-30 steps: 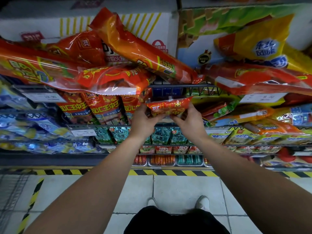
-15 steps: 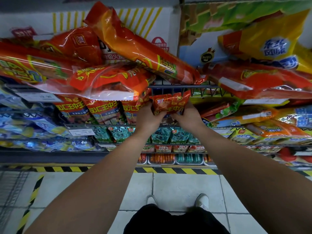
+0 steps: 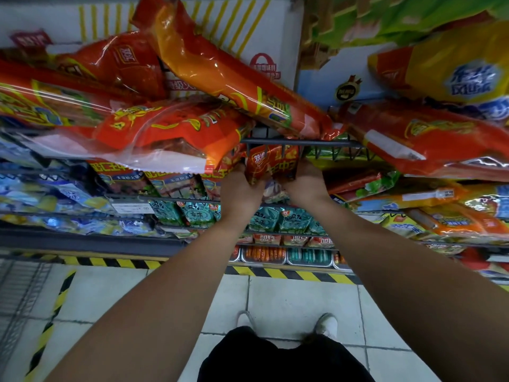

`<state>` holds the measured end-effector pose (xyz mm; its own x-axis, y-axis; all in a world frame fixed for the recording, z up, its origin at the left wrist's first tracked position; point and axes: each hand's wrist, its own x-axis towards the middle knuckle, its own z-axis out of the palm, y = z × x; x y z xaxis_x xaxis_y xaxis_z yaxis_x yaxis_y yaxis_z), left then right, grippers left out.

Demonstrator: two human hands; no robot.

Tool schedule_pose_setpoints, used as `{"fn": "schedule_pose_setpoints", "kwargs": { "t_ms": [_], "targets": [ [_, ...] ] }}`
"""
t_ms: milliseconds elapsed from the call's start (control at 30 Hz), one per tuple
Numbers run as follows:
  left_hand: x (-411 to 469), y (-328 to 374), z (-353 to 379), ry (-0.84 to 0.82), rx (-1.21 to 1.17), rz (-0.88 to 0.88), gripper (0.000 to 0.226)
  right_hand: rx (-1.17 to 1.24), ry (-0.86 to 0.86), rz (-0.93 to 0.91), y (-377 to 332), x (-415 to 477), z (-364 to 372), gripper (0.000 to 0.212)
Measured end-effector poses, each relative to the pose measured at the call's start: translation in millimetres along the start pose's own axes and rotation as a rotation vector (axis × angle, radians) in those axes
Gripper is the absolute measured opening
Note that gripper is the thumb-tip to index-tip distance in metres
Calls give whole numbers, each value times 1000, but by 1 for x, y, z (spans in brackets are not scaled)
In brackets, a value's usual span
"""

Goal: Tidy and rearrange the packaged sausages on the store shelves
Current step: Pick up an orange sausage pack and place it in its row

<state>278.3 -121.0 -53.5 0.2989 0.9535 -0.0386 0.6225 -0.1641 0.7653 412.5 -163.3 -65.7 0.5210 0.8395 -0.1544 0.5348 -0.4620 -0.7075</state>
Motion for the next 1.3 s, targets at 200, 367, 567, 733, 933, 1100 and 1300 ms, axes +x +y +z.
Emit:
{"fn": "schedule_pose_setpoints", "kwargs": {
  "t_ms": [200,367,567,733,933,1100,1300],
  "targets": [
    [-2,7,-1,5,-7,-19,35,-133,68,-38,-2,-12,-9,42],
    [-10,8,-2,39,70,7,33,-145,122,-127,6,-30,-25,40],
    [-20,-2,-6,59,54,31,31,-38,213,-204,22,-60,-41,31],
    [-36,-4,-9,62,125,-19,31,10,334,-221,40,-85,-58,26],
    [-56,3,10,-116,171,-33,25,11,527,-208,63,-103,-83,24],
    [-65,22,40,-269,102,87,42,84,580,-128,83,-106,-102,32],
    [-66,50,76,-322,111,219,61,124,469,-130,95,-103,-115,49]
  ]
}}
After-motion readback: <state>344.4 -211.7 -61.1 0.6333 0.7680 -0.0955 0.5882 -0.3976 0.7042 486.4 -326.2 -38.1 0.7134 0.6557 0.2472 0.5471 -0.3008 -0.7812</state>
